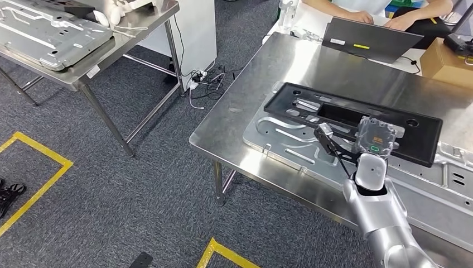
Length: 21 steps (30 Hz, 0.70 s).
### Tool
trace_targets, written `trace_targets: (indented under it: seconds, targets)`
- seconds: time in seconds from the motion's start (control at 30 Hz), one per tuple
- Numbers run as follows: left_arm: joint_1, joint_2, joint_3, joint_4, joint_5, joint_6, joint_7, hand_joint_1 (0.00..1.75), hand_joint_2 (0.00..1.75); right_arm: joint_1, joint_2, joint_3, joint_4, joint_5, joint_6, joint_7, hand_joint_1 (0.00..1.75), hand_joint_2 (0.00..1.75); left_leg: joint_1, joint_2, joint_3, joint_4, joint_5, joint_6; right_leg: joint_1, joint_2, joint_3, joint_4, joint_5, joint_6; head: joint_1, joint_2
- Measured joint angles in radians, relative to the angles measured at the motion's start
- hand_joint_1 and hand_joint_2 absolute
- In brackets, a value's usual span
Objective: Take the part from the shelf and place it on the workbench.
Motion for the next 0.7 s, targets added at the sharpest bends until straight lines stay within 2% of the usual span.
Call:
trace_targets:
  seconds: [0.03, 0.07, 0.13, 0.17, 0.2, 0.27, 0.33, 0.4, 0.5, 0.53, 0.57, 0.6, 0.63, 0.7]
  targets:
    - [0.000, 0.000, 0.000, 0.000, 0.000, 0.000, 0.000, 0.00, 0.00, 0.002, 0.003, 0.003, 0.003, -0.001, 0.000, 0.000, 1.75, 1.75, 0.000, 0.000, 0.001, 0.001, -0.002, -0.001, -0.003, 0.000, -0.019, 0.027, 0.002, 0.003, 0.000, 0.000]
    - [0.001, 0.000, 0.000, 0.000, 0.000, 0.000, 0.000, 0.00, 0.00, 0.002, 0.005, 0.006, 0.006, -0.001, 0.000, -0.001, 1.75, 1.75, 0.001, -0.001, 0.003, 0.003, -0.005, -0.002, -0.006, 0.000, -0.019, 0.015, 0.025, 0.006, 0.000, 0.000]
    - [0.002, -0.001, 0.000, 0.000, 0.000, 0.000, 0.001, 0.00, 0.00, 0.001, 0.008, 0.009, 0.008, -0.002, 0.000, -0.006, 1.75, 1.75, 0.003, -0.003, 0.008, 0.010, -0.014, -0.008, -0.010, -0.001, 0.034, -0.110, 0.103, 0.007, 0.000, 0.000]
    - [0.001, -0.001, 0.000, 0.000, 0.000, 0.000, 0.001, 0.00, 0.00, 0.000, 0.010, 0.011, 0.008, -0.002, -0.001, -0.010, 1.75, 1.75, 0.003, -0.004, 0.009, 0.015, -0.018, -0.012, -0.009, -0.001, 0.065, -0.175, 0.130, 0.005, 0.000, 0.000]
    - [0.001, -0.001, 0.000, 0.000, 0.000, 0.000, 0.001, 0.00, 0.00, 0.000, 0.013, 0.014, 0.009, -0.002, -0.003, -0.015, 1.75, 1.75, 0.002, -0.005, 0.009, 0.018, -0.022, -0.018, -0.007, 0.000, 0.085, -0.219, 0.143, 0.002, 0.000, 0.000]
    - [0.001, -0.001, 0.000, 0.000, 0.000, 0.000, 0.001, 0.00, 0.00, 0.005, 0.024, 0.022, 0.010, -0.002, -0.011, -0.019, 1.75, 1.75, 0.001, -0.005, 0.008, 0.020, -0.025, -0.028, 0.000, 0.003, 0.096, -0.240, 0.140, -0.006, 0.000, 0.000]
    - [0.001, -0.001, 0.000, 0.000, 0.000, 0.000, 0.001, 0.00, 0.00, 0.013, 0.036, 0.029, 0.008, -0.002, -0.018, -0.019, 1.75, 1.75, 0.003, -0.004, 0.011, 0.023, -0.031, -0.039, -0.002, 0.004, 0.100, -0.245, 0.140, -0.019, -0.001, 0.000]
    - [0.000, -0.001, 0.000, 0.000, 0.000, 0.001, 0.001, 0.00, 0.00, 0.019, 0.047, 0.034, 0.004, -0.002, -0.021, -0.019, 1.75, 1.75, 0.004, -0.004, -0.007, 0.072, -0.065, -0.048, -0.006, 0.002, 0.107, -0.252, 0.141, -0.034, -0.001, 0.000]
    - [0.002, -0.001, 0.000, 0.001, 0.001, 0.000, 0.000, 0.00, 1.31, 0.033, 0.059, 0.035, 0.001, -0.004, -0.021, -0.019, 0.44, 0.44, 0.006, -0.003, -0.100, 0.264, -0.151, -0.055, -0.003, -0.001, 0.111, -0.253, 0.139, -0.045, -0.001, 0.000]
    - [0.003, -0.001, 0.000, 0.001, 0.000, -0.001, -0.001, 0.00, 1.75, 0.041, 0.061, 0.035, 0.001, -0.006, -0.021, -0.020, 0.00, 0.00, 0.006, -0.003, -0.122, 0.303, -0.158, -0.055, -0.001, 0.000, 0.112, -0.252, 0.137, -0.046, -0.001, 0.000]
    - [0.004, 0.000, 0.000, 0.001, -0.001, -0.002, -0.002, 0.00, 1.75, 0.048, 0.062, 0.035, 0.000, -0.007, -0.021, -0.022, 0.00, 0.00, 0.006, -0.003, -0.126, 0.304, -0.145, -0.054, 0.000, 0.000, 0.113, -0.250, 0.135, -0.046, -0.001, 0.000]
    - [0.004, 0.000, -0.001, 0.001, -0.002, -0.003, -0.004, 0.00, 1.31, 0.054, 0.062, 0.035, -0.001, -0.007, -0.020, -0.023, 0.00, 0.00, 0.006, -0.003, -0.110, 0.264, -0.113, -0.051, 0.001, 0.001, 0.115, -0.249, 0.133, -0.046, -0.001, 0.000]
    - [0.004, 0.000, -0.001, 0.001, -0.001, -0.004, -0.006, 0.00, 0.87, 0.058, 0.063, 0.035, -0.002, -0.007, -0.020, -0.026, 0.00, 0.00, 0.006, -0.003, -0.079, 0.194, -0.073, -0.048, 0.001, 0.001, 0.117, -0.247, 0.130, -0.044, -0.001, 0.000]
    - [0.001, 0.000, -0.001, 0.001, 0.003, -0.009, -0.012, 0.00, 0.00, 0.061, 0.063, 0.035, -0.003, -0.007, -0.020, -0.032, 0.00, 0.00, 0.003, -0.003, -0.022, 0.070, -0.024, -0.039, 0.004, 0.003, 0.117, -0.243, 0.126, -0.036, -0.001, 0.000]
